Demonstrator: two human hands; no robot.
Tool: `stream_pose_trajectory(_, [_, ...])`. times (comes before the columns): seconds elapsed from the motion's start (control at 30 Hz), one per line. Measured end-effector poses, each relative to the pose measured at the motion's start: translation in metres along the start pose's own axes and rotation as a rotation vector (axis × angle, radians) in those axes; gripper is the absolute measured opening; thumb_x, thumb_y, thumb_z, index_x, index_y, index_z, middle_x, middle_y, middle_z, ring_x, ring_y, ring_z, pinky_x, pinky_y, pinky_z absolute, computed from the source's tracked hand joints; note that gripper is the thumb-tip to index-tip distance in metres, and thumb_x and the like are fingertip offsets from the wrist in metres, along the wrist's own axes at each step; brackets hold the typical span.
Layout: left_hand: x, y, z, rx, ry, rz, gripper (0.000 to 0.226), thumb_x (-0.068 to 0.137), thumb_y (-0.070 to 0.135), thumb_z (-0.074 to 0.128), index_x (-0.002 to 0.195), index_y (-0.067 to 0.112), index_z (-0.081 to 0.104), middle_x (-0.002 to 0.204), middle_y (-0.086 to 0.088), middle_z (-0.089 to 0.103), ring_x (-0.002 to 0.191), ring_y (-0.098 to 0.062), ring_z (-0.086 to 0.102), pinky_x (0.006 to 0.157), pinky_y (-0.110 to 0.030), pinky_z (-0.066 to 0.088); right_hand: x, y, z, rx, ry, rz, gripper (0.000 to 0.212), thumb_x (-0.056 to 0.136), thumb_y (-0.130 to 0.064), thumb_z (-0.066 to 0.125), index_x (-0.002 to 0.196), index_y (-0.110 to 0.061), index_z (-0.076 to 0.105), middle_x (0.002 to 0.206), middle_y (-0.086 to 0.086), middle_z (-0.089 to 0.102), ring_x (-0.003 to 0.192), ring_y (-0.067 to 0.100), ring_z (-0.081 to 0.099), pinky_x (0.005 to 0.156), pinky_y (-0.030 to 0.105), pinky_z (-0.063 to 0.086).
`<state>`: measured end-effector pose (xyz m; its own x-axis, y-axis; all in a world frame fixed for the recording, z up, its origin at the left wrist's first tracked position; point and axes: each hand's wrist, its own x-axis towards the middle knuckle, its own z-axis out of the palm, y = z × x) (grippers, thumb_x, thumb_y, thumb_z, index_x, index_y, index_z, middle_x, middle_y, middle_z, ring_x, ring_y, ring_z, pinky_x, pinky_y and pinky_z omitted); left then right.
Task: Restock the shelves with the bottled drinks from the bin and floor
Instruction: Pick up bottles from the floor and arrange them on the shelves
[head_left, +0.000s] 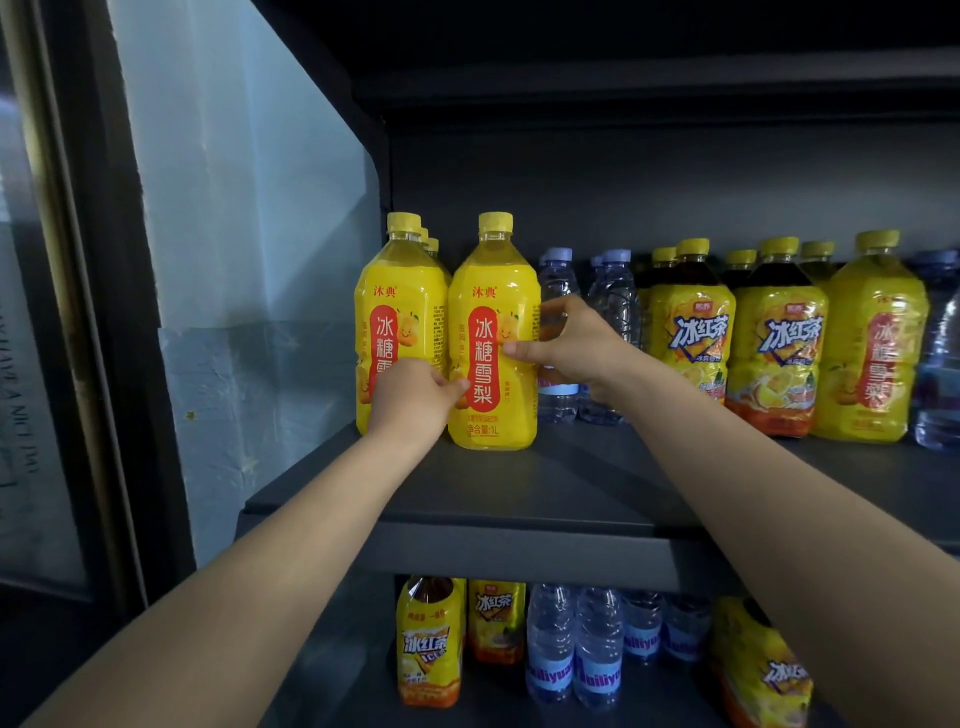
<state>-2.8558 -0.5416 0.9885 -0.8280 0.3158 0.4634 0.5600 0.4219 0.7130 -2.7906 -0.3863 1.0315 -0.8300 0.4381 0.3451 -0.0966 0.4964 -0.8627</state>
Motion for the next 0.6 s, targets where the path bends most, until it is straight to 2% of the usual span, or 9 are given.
stream_pose_trajectory(0.07, [0.002, -0.002, -0.003, -0.02, 0.008, 0.008, 0.035, 0.088, 0.034, 0.062, 0.063, 0.009, 0.063, 0.083, -0.018, 0.071, 0.081, -0.032, 0.068, 0.084, -0.044, 0.053, 0.0, 0.001, 0.003, 0.026, 0.015, 0.002, 0.07, 0.075, -0.019, 0.078, 0.131, -0.013, 0.038, 0.124, 0.008, 0.052, 0.111, 0.027, 0.057, 0.086, 0.047, 0.055])
stream_pose_trajectory(0.23, [0.001, -0.003, 0.0, 0.029, 0.05, 0.05, 0.033, 0.088, 0.035, 0.061, 0.069, 0.008, 0.063, 0.08, -0.014, 0.07, 0.079, -0.029, 0.067, 0.079, -0.038, 0.052, 0.0, 0.006, 0.006, 0.03, 0.038, -0.003, 0.066, 0.076, -0.021, 0.077, 0.13, -0.012, 0.039, 0.123, 0.009, 0.053, 0.108, 0.025, 0.058, 0.08, 0.04, 0.056])
stream_pose_trajectory(0.33, [-0.001, -0.005, 0.003, -0.017, 0.073, 0.054, 0.032, 0.087, 0.035, 0.062, 0.073, 0.007, 0.065, 0.082, -0.013, 0.07, 0.079, -0.027, 0.067, 0.078, -0.039, 0.054, -0.002, 0.006, 0.006, 0.0, 0.057, -0.017, 0.066, 0.077, -0.024, 0.076, 0.131, -0.013, 0.039, 0.125, 0.008, 0.053, 0.111, 0.025, 0.056, 0.083, 0.042, 0.055])
stream_pose_trajectory(0.5, [-0.007, -0.001, 0.005, 0.072, 0.118, 0.045, 0.038, 0.089, 0.038, 0.058, 0.077, 0.004, 0.068, 0.078, -0.01, 0.068, 0.072, -0.022, 0.059, 0.066, -0.028, 0.038, -0.01, 0.006, 0.009, -0.094, 0.086, -0.046, 0.067, 0.08, -0.031, 0.072, 0.134, -0.011, 0.038, 0.13, 0.008, 0.052, 0.111, 0.024, 0.056, 0.082, 0.042, 0.056])
stream_pose_trajectory(0.6, [-0.007, -0.002, 0.002, 0.111, 0.075, 0.047, 0.038, 0.091, 0.039, 0.055, 0.071, 0.008, 0.064, 0.076, -0.009, 0.066, 0.072, -0.022, 0.059, 0.065, -0.028, 0.037, -0.016, 0.007, 0.009, -0.183, 0.066, -0.061, 0.066, 0.084, -0.036, 0.067, 0.136, -0.008, 0.037, 0.129, 0.008, 0.053, 0.1, 0.021, 0.057, 0.077, 0.037, 0.055])
